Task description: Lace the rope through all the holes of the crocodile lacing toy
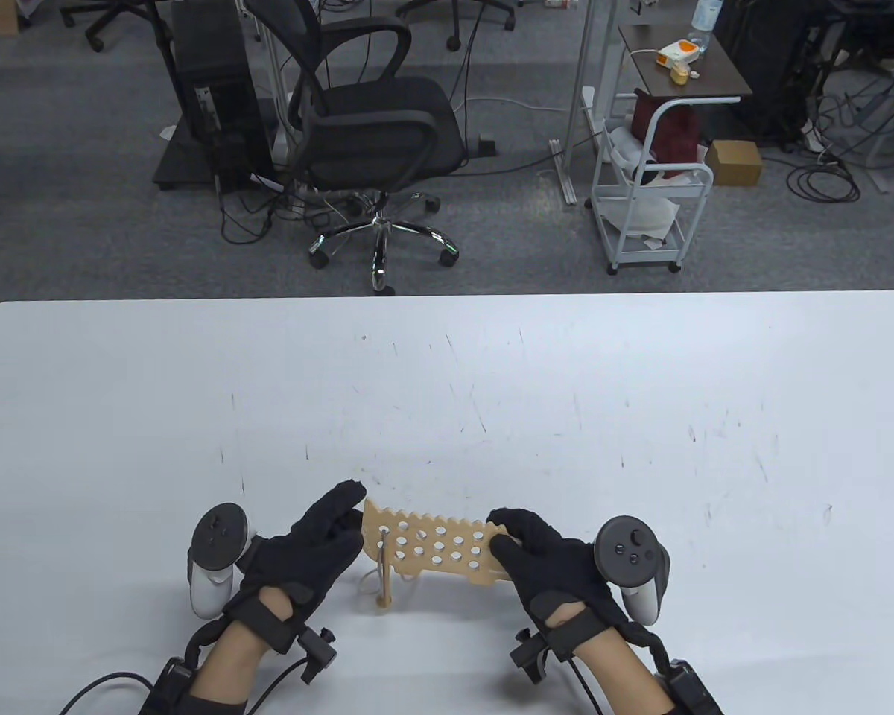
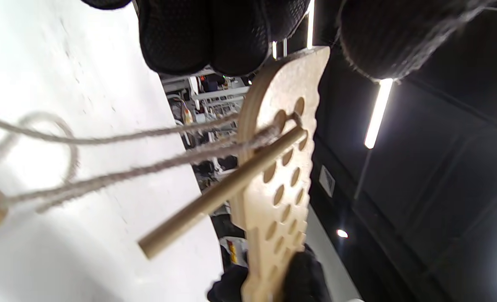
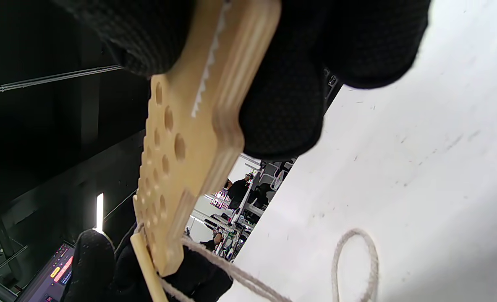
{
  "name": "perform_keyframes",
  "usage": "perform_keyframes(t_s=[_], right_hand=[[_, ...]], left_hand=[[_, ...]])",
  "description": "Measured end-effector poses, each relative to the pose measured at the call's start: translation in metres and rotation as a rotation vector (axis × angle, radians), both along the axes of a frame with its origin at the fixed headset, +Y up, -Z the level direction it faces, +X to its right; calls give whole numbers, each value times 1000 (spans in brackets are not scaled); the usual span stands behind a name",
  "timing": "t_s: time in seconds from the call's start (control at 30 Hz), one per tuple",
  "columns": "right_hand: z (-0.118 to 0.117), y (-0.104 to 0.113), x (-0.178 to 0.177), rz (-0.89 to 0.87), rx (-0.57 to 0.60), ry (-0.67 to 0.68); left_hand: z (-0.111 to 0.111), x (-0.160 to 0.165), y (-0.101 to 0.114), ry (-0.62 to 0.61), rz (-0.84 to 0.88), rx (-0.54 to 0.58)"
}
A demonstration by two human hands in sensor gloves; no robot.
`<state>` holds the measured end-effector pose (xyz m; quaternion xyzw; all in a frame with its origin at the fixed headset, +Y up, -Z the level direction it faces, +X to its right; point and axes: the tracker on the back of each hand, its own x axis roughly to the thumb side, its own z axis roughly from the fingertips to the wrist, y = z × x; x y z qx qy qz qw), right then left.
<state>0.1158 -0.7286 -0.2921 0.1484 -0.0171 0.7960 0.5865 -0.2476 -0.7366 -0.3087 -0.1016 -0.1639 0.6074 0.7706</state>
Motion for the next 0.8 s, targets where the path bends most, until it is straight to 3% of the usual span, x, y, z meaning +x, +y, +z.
perform_keyframes(t_s=[0.17, 0.37, 0.8], right_hand=[[0, 0, 1, 15, 2, -18], [0, 0, 2, 7, 2, -24], [0, -1, 0, 16, 6, -19]], left_hand=[[1, -3, 1, 8, -152, -37], [4, 0, 8, 19, -361, 12], [9, 20, 0, -108, -495, -21]])
